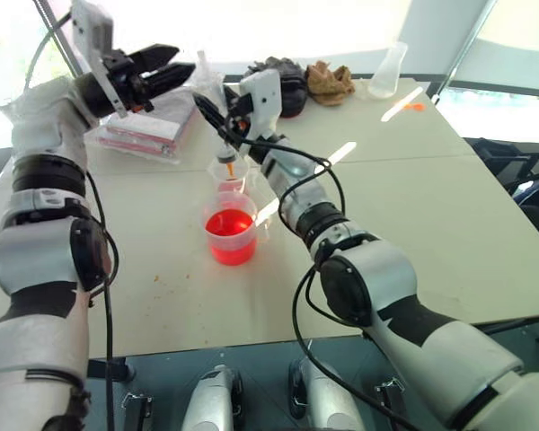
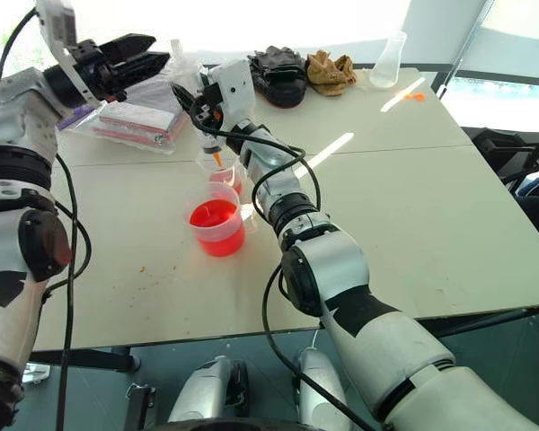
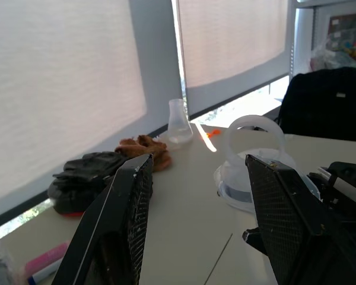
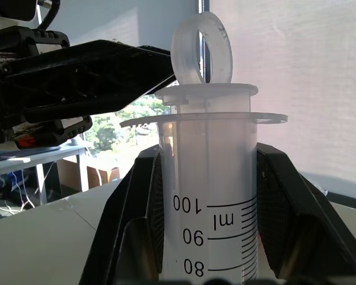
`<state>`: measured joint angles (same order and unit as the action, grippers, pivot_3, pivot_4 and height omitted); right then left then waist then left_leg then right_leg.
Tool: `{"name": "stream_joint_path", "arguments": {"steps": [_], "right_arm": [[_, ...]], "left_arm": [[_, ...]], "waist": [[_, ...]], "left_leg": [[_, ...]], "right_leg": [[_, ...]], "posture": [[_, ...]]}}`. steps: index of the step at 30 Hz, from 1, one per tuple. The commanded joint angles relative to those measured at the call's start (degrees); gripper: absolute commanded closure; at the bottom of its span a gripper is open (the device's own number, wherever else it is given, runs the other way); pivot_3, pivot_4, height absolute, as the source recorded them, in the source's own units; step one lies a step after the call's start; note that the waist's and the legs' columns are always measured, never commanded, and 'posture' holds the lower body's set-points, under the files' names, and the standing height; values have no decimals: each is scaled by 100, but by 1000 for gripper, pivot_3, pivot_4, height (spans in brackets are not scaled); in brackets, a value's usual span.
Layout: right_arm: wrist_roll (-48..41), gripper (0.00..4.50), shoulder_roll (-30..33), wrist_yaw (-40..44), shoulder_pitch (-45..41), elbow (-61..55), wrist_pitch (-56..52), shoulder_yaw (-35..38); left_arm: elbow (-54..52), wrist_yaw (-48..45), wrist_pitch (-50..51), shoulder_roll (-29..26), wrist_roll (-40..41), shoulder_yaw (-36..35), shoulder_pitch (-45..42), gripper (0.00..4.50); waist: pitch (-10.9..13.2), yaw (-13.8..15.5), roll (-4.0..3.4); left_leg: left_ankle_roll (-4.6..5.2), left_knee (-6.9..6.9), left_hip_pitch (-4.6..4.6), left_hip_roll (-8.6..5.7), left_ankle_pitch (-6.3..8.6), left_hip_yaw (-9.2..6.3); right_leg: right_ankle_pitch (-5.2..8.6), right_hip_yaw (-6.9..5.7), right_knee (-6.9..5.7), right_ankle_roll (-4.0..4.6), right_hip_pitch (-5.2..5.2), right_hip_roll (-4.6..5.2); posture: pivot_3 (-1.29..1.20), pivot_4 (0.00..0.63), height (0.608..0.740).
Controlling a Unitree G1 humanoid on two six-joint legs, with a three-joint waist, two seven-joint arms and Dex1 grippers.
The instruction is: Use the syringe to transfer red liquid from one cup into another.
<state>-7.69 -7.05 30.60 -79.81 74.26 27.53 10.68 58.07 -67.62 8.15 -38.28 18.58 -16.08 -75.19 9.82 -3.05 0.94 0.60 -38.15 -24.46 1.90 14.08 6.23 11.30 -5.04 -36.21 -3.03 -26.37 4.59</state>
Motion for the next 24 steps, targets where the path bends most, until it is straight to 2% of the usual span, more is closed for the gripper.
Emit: {"name": "stream_joint_path", "arguments": {"steps": [1, 3, 6, 9, 12, 14, 17, 19, 24], "right_arm": [[-268, 3038, 339, 29, -437, -565, 227, 239], [-396, 3038, 654, 55, -601, -876, 210, 330], [-734, 3038, 1203, 351, -643, -1680, -529, 428], [-631, 3038, 2102, 693, -103, -2959, -2672, 27], [-606, 3038, 2734, 833, 685, -4330, -4616, -433], [-636, 3038, 3335, 946, 1362, -5241, -6431, -804], [-956, 3038, 3890, 1064, 2043, -5941, -8480, -999], [-1230, 3038, 3977, 1022, 2273, -6120, -9523, -871], [-1528, 3038, 3833, 741, 2620, -6224, -10914, -625]], "left_arm": [[-887, 204, 537, -335, 514, -483, 363, 1915], [-1768, 359, 1000, -480, 733, -640, 1051, 1915], [-3715, 814, 1928, -519, 1192, -823, 2353, 1915], [-6062, 1463, 3056, -487, 1708, -1077, 4088, 1915], [-7390, 1988, 3505, -440, 2001, -1338, 5181, 1915], [-8155, 2296, 3624, -396, 2040, -1556, 5925, 1915], [-8753, 2832, 3727, -245, 2113, -1772, 6438, 1915], [-8986, 3084, 3626, -144, 1993, -1785, 6718, 1915], [-9179, 3642, 3489, 224, 1893, -1785, 7179, 1915]], "waist": [[0, -6, 0], [2, -13, -4], [2, 43, -3], [-2, 50, 0], [-9, 115, 11], [-9, 104, 11], [3, 124, -8], [4, 137, -18], [4, 68, -23]], "left_leg": [[0, 0, 0, 0, 0, -4], [-2, 1, 0, -1, -1, -3], [-6, 0, -1, -3, -3, -5], [-6, -1, -2, -4, -3, -19], [7, -3, 3, -13, 7, -32], [36, -3, 5, -12, 25, -31], [29, -4, 9, -12, 20, -30], [23, -3, 7, -12, 14, -29], [22, -4, 13, 3, 13, -27]], "right_leg": [[0, -1, 0, 0, 1, 1], [0, 0, -1, 0, 3, 4], [0, 5, 0, 0, 6, 9], [0, 8, 5, 0, 17, 10], [3, 15, 15, 1, 31, 33], [6, 15, 25, 7, 30, 38], [15, 15, 10, 25, 21, 42], [17, 15, 4, 32, 11, 41], [7, 18, 3, 26, 10, 3]], "posture": [[0, 150, 740], [0, 150, 740], [0, 150, 740], [0, 150, 740], [0, 150, 740], [0, 150, 740], [0, 150, 740], [0, 150, 740], [0, 150, 740]]}}
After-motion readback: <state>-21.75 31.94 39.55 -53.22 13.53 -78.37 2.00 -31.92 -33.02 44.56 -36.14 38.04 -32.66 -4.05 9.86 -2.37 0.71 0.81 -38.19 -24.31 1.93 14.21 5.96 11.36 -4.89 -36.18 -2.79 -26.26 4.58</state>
